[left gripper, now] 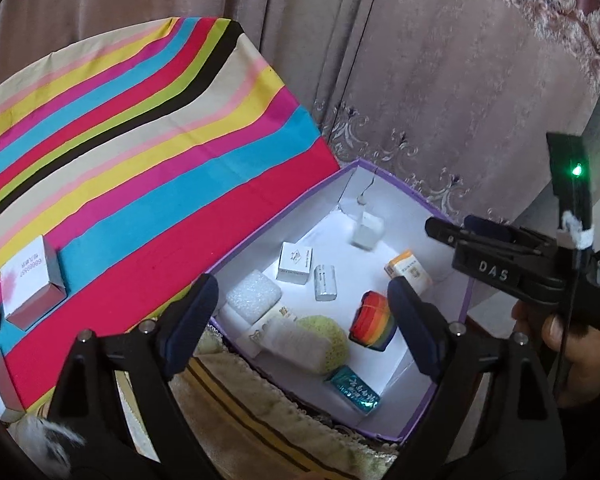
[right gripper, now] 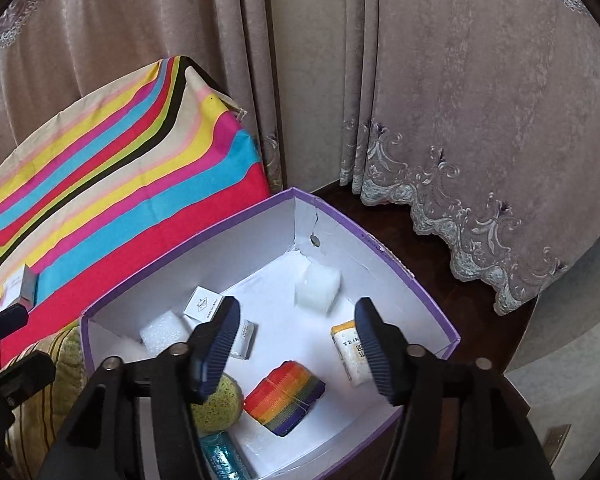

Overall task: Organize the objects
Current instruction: 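Carry both held items over the purple-rimmed box and open both tools, then move both open tools back toward the remaining boxes on the table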

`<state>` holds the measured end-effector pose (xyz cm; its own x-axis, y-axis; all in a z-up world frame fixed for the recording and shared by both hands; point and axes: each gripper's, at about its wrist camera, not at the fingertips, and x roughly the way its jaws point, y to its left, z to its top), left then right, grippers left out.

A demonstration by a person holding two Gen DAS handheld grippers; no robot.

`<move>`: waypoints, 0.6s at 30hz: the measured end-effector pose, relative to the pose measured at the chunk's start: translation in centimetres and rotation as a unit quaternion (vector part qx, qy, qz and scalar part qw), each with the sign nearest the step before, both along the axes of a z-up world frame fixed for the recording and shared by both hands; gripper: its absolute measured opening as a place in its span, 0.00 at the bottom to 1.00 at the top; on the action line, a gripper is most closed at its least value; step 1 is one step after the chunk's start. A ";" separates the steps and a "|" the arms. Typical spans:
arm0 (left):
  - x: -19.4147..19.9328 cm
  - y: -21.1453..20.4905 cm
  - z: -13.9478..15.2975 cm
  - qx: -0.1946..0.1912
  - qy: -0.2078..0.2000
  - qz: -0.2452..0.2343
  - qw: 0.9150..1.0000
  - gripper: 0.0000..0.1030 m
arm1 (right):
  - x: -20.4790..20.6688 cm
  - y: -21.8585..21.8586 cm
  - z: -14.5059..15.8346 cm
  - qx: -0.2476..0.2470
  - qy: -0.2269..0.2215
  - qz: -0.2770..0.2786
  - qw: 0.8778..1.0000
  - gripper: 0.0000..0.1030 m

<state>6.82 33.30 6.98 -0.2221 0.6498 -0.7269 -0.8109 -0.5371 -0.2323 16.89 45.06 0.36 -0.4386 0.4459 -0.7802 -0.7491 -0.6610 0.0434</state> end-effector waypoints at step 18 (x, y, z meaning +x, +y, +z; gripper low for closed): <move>-1.8 -5.0 0.4 -0.001 0.007 0.057 0.998 0.86 | -2.9 -3.3 0.2 -0.015 0.009 0.061 0.998 0.65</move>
